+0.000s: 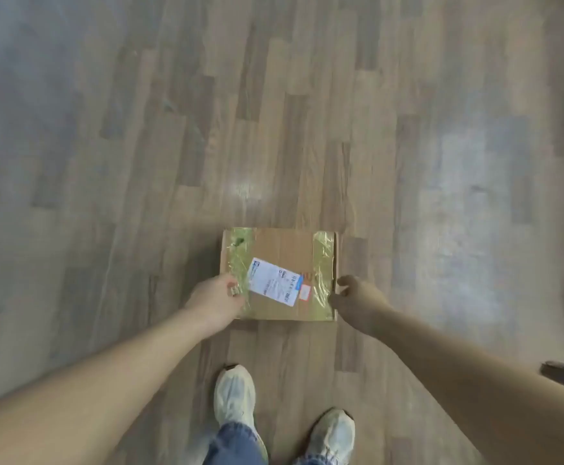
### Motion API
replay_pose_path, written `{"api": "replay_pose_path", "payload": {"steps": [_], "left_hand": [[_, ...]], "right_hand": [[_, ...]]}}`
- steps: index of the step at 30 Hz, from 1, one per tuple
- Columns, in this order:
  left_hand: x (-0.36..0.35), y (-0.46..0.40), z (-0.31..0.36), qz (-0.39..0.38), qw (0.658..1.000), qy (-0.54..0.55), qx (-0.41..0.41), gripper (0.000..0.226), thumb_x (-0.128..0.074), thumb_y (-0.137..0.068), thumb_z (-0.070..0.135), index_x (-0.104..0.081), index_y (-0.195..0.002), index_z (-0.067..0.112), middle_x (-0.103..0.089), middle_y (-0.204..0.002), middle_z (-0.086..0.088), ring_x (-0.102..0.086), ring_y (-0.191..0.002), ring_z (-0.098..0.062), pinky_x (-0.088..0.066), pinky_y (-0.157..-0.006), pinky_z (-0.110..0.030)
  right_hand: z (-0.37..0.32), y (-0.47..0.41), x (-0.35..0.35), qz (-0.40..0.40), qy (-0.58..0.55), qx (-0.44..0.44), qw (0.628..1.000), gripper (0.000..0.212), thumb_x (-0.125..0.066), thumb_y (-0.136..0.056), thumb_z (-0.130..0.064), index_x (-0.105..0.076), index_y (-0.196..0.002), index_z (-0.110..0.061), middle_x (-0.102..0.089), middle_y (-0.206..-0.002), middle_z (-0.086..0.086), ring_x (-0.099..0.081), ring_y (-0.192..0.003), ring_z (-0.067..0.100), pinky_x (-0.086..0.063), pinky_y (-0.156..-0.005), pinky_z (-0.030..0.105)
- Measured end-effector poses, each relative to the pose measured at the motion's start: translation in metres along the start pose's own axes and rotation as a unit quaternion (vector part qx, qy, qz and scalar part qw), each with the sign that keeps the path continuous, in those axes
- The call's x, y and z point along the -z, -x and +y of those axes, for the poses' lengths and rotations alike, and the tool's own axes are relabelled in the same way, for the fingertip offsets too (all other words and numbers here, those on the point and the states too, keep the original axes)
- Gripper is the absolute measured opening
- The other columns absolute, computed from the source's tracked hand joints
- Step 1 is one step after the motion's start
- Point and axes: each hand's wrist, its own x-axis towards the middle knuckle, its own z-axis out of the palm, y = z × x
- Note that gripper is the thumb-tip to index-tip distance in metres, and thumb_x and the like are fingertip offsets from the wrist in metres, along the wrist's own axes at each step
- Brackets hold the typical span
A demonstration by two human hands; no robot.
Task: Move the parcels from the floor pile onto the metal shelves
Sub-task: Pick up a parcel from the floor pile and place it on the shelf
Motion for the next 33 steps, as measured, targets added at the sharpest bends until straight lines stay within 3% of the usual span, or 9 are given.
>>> {"api": "replay_pose_path", "payload": {"steps": [1, 5, 8, 11, 15, 18, 24, 28, 33], "left_hand": [[-0.011, -0.016, -0.008, 0.005, 1.0, 0.006, 0.008, 0.044, -0.055, -0.097, 0.034, -0.05, -0.138, 0.017, -0.057, -0.136, -0.005, -0.056, -0.118, -0.024, -0.039, -0.082, -0.025], [-0.045, -0.086, -0.047, 0.03, 0.996, 0.026, 0.079, 0.074, -0.054, -0.096, 0.041, -0.02, -0.154, 0.01, -0.037, -0.153, -0.014, -0.04, -0.137, -0.031, -0.038, -0.106, -0.037], [-0.06, -0.115, -0.054, 0.031, 0.994, 0.039, 0.098, 0.083, -0.053, -0.096, 0.047, -0.008, -0.157, 0.014, -0.029, -0.158, -0.009, -0.044, -0.134, -0.031, -0.038, -0.099, -0.035], [-0.071, -0.142, -0.056, 0.009, 0.988, 0.107, 0.112, 0.089, -0.058, -0.091, 0.055, -0.013, -0.155, 0.014, -0.033, -0.157, -0.007, -0.041, -0.136, -0.031, -0.038, -0.107, -0.041], [-0.08, -0.155, -0.056, 0.034, 0.967, 0.21, 0.142, 0.082, -0.066, -0.084, 0.057, -0.031, -0.144, 0.013, -0.047, -0.143, -0.009, -0.048, -0.127, -0.032, -0.042, -0.103, -0.048], [-0.064, -0.139, -0.046, 0.054, 0.966, 0.218, 0.129, 0.073, -0.065, -0.085, 0.054, -0.039, -0.137, 0.012, -0.052, -0.135, -0.008, -0.052, -0.12, -0.031, -0.045, -0.098, -0.045], [0.034, -0.078, 0.01, 0.105, 0.97, 0.203, 0.088, 0.076, -0.06, -0.09, 0.054, -0.03, -0.145, 0.01, -0.045, -0.145, -0.009, -0.046, -0.13, -0.034, -0.041, -0.099, -0.042], [0.138, -0.019, 0.071, 0.143, 0.964, 0.224, 0.015, 0.084, -0.057, -0.093, 0.053, -0.014, -0.155, 0.015, -0.034, -0.155, -0.007, -0.038, -0.138, -0.033, -0.035, -0.106, -0.045], [0.284, 0.084, 0.17, 0.216, 0.944, 0.23, -0.1, 0.089, -0.058, -0.087, 0.061, -0.013, -0.155, 0.026, -0.037, -0.154, -0.003, -0.043, -0.136, -0.029, -0.038, -0.102, -0.04]], "right_hand": [[0.006, -0.018, -0.015, 0.005, -0.011, -0.006, 1.0, 0.05, -0.053, -0.094, -0.028, -0.043, -0.139, -0.009, -0.06, -0.125, 0.01, -0.058, -0.108, 0.029, -0.048, -0.084, 0.03], [0.024, -0.084, -0.051, 0.047, -0.092, -0.042, 0.994, 0.055, -0.056, -0.093, -0.042, -0.042, -0.138, -0.016, -0.058, -0.124, 0.006, -0.057, -0.091, 0.021, -0.04, -0.06, 0.026], [0.027, -0.121, -0.066, 0.071, -0.151, -0.064, 0.984, 0.059, -0.061, -0.086, -0.055, -0.045, -0.131, -0.019, -0.062, -0.118, 0.0, -0.063, -0.093, 0.018, -0.049, -0.07, 0.028], [0.025, -0.148, -0.077, 0.078, -0.236, -0.102, 0.963, 0.075, -0.067, -0.076, -0.062, -0.042, -0.132, -0.019, -0.063, -0.112, 0.0, -0.065, -0.095, 0.022, -0.055, -0.084, 0.038], [0.026, -0.152, -0.082, 0.103, -0.258, -0.109, 0.954, 0.062, -0.065, -0.082, -0.055, -0.045, -0.129, -0.019, -0.062, -0.108, -0.002, -0.063, -0.097, 0.022, -0.053, -0.086, 0.036], [0.018, -0.139, -0.069, 0.117, -0.277, -0.1, 0.948, 0.062, -0.069, -0.079, -0.058, -0.05, -0.125, -0.021, -0.065, -0.105, -0.003, -0.066, -0.094, 0.022, -0.056, -0.086, 0.041], [-0.049, -0.077, 0.013, 0.156, -0.297, -0.06, 0.94, 0.061, -0.068, -0.077, -0.06, -0.051, -0.121, -0.022, -0.066, -0.105, 0.0, -0.067, -0.092, 0.023, -0.057, -0.084, 0.043], [-0.11, -0.009, 0.11, 0.194, -0.31, -0.025, 0.93, 0.056, -0.067, -0.079, -0.06, -0.051, -0.117, -0.022, -0.066, -0.102, 0.0, -0.067, -0.09, 0.023, -0.058, -0.083, 0.043], [-0.183, 0.106, 0.259, 0.262, -0.351, 0.024, 0.899, 0.056, -0.068, -0.076, -0.062, -0.054, -0.112, -0.022, -0.069, -0.098, -0.001, -0.068, -0.086, 0.021, -0.058, -0.079, 0.041]]}}
